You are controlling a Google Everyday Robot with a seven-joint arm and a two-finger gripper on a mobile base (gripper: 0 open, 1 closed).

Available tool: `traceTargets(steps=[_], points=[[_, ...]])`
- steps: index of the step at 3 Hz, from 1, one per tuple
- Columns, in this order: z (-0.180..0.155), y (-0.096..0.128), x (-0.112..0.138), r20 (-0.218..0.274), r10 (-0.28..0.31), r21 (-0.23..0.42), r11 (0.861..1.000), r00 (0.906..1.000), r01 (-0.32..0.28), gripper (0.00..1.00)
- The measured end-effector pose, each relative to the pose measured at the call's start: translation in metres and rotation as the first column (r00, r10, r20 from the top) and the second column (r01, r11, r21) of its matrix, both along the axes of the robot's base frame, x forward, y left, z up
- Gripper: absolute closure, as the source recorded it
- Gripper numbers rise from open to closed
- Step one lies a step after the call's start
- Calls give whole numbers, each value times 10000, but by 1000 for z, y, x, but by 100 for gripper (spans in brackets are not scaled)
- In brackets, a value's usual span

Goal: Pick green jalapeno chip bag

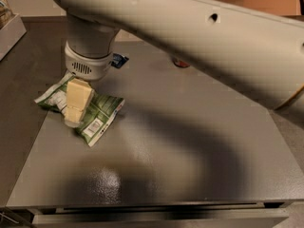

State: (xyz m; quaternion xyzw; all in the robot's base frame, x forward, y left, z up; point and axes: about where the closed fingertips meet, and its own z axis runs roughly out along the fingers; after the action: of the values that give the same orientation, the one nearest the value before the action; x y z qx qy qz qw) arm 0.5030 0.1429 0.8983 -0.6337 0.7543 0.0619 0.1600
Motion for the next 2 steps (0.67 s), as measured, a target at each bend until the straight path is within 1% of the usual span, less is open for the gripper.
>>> traceTargets(steps=[1, 2], points=[[-9, 18, -2, -331, 213, -67, 9997, 9992, -215, 0], [-17, 29, -3, -439, 316, -180, 9993, 9985, -324, 0]])
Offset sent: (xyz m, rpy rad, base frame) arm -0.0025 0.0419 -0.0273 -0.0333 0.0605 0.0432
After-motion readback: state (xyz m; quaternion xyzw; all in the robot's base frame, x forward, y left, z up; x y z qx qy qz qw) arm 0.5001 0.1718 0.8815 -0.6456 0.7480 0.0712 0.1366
